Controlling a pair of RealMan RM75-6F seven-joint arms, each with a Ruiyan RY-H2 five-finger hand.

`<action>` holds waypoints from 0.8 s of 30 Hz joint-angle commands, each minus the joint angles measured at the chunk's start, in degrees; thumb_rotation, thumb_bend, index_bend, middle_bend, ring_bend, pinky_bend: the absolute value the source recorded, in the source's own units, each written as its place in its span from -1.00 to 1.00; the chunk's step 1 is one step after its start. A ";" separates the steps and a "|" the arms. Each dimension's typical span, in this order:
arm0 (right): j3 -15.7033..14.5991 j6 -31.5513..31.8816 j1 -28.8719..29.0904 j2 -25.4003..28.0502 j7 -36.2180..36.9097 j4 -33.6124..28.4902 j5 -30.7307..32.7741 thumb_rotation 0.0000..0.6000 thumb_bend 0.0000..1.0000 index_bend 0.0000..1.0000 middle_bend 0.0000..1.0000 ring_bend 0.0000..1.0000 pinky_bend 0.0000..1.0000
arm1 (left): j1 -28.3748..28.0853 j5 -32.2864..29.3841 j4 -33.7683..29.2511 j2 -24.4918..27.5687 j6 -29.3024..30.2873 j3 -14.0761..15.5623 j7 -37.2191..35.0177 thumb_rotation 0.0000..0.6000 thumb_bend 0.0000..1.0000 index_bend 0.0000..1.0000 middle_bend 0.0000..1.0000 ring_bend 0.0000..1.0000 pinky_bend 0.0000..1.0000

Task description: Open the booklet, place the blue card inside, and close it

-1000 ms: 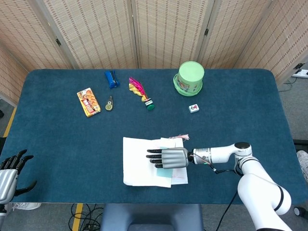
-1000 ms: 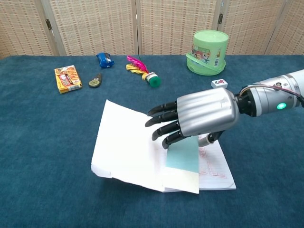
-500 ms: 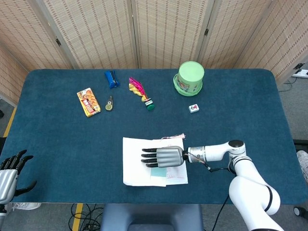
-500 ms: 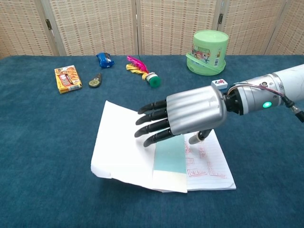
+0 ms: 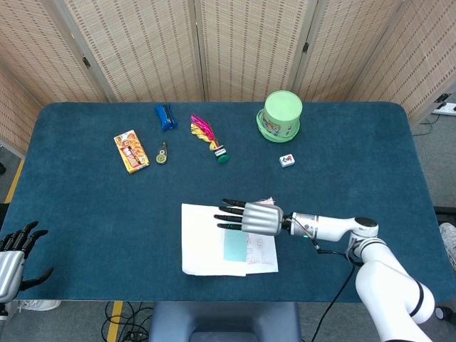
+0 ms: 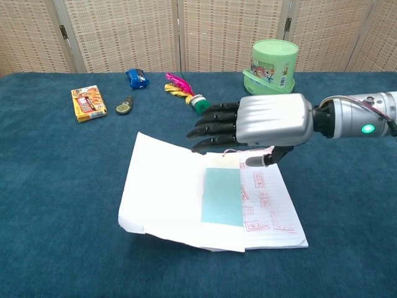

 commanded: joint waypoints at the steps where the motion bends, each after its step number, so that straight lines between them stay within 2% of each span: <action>1: 1.44 -2.17 -1.78 3.97 -0.14 -7.66 3.02 1.00 0.14 -0.81 -0.96 -1.00 -1.00 | -0.02 0.24 -0.09 -0.02 0.06 0.06 0.05 1.00 -0.56 -0.53 -0.77 -0.66 -0.62; 9: 0.57 -7.07 -1.28 11.70 -7.09 -27.12 3.12 1.00 0.55 -0.69 -0.96 -1.00 -1.00 | 0.06 0.79 -0.72 0.32 0.51 0.12 0.28 1.00 -0.56 -0.53 -0.77 -0.66 -0.62; 14: -0.20 -11.16 -0.49 14.23 -10.98 -36.42 2.36 1.00 0.67 -0.63 -0.96 -1.00 -1.00 | 0.08 1.11 -1.24 0.58 0.64 0.20 0.34 1.00 -0.56 -0.53 -0.77 -0.66 -0.62; 19: 0.59 -14.43 0.20 14.03 -13.23 -41.13 2.46 1.00 0.68 -0.61 -0.96 -1.00 -1.00 | 0.20 1.17 -1.55 0.77 0.78 0.27 0.49 1.00 -0.56 -0.53 -0.77 -0.66 -0.62; 24: 1.28 -17.08 0.67 12.48 -14.03 -42.93 2.61 1.00 0.70 -0.57 -0.96 -1.00 -1.00 | 0.31 1.16 -1.54 0.87 0.86 0.31 0.42 1.00 -0.56 -0.53 -0.77 -0.66 -0.62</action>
